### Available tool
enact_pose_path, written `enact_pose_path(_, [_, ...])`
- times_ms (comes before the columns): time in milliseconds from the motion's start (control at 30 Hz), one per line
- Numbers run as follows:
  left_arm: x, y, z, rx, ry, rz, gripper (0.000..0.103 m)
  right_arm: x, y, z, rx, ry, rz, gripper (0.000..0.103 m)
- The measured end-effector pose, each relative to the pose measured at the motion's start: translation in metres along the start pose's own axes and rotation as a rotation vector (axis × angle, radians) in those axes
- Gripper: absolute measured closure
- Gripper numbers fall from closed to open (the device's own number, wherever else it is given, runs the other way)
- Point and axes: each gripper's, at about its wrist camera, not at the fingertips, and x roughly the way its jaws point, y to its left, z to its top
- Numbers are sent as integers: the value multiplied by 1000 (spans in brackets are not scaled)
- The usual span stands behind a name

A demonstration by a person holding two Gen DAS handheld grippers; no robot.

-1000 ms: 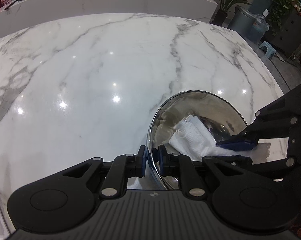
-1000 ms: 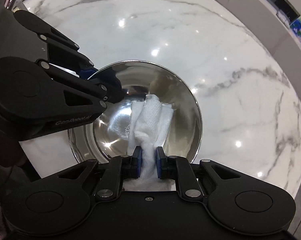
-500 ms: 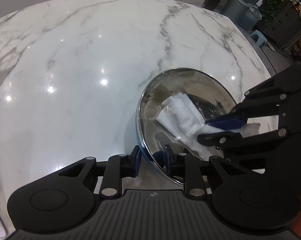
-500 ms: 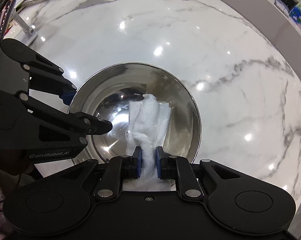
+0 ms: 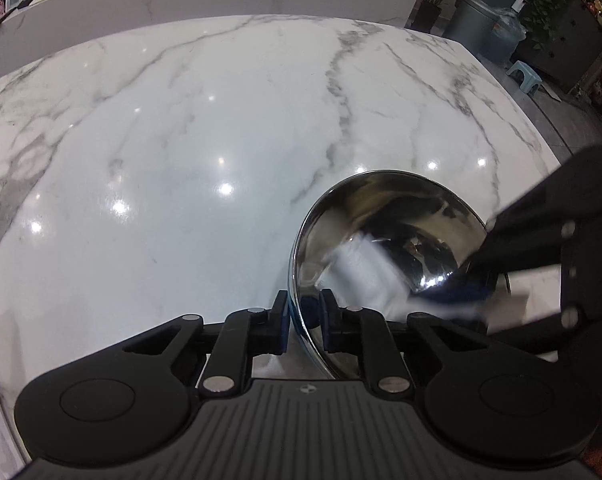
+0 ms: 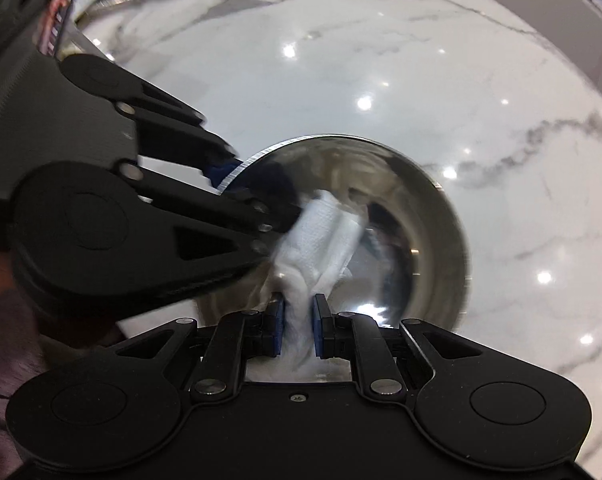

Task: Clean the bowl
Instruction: 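Tilt the bowl with the left tool while the right tool keeps wiping its inner wall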

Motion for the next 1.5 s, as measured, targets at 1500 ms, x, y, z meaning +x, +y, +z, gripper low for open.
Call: enact_pose_path(1500, [1, -1, -7, 43, 61, -24, 78, -4, 3, -2, -9, -9, -47, 91])
